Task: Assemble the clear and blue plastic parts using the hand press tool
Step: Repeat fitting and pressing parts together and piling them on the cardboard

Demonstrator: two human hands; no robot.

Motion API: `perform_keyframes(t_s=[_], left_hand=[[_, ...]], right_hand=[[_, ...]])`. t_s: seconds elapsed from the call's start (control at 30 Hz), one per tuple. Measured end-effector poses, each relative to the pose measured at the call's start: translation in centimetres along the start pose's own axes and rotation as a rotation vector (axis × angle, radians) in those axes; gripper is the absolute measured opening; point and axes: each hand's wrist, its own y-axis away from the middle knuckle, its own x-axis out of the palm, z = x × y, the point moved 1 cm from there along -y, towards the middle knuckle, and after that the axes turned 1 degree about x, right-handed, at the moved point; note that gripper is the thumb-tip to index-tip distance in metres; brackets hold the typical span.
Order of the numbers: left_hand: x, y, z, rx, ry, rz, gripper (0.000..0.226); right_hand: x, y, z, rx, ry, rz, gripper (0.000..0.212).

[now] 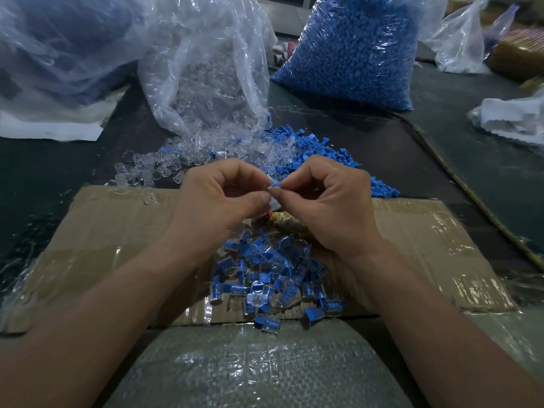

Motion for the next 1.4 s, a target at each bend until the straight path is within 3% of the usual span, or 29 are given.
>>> perform_keyframes(t_s=[0.37,0.63,0.8,1.4], left_hand=[[-0.3,-0.3,0.3,-0.057,0.129,0.005,0.016],[-0.5,-0.4,0.3,-0.097,0.197,0.041,0.008],[-0.5,-0.7,0.2,-0.178,0.299,0.054,0.006],[-0.9,-0.8,0.4,-0.264,0.431,0.136,0.007]], right_hand=[[0.0,-0.2,-0.1,-0.004,-0.042,-0.004,0.022],[0.2,-0.2,-0.2,0.020,-0.158,0.098,0.024],[0.2,-0.2,0.0,-0.042,-0.153,0.126,0.037],[0.0,0.0,-0.1,-0.049,-0.105,0.052,0.033]])
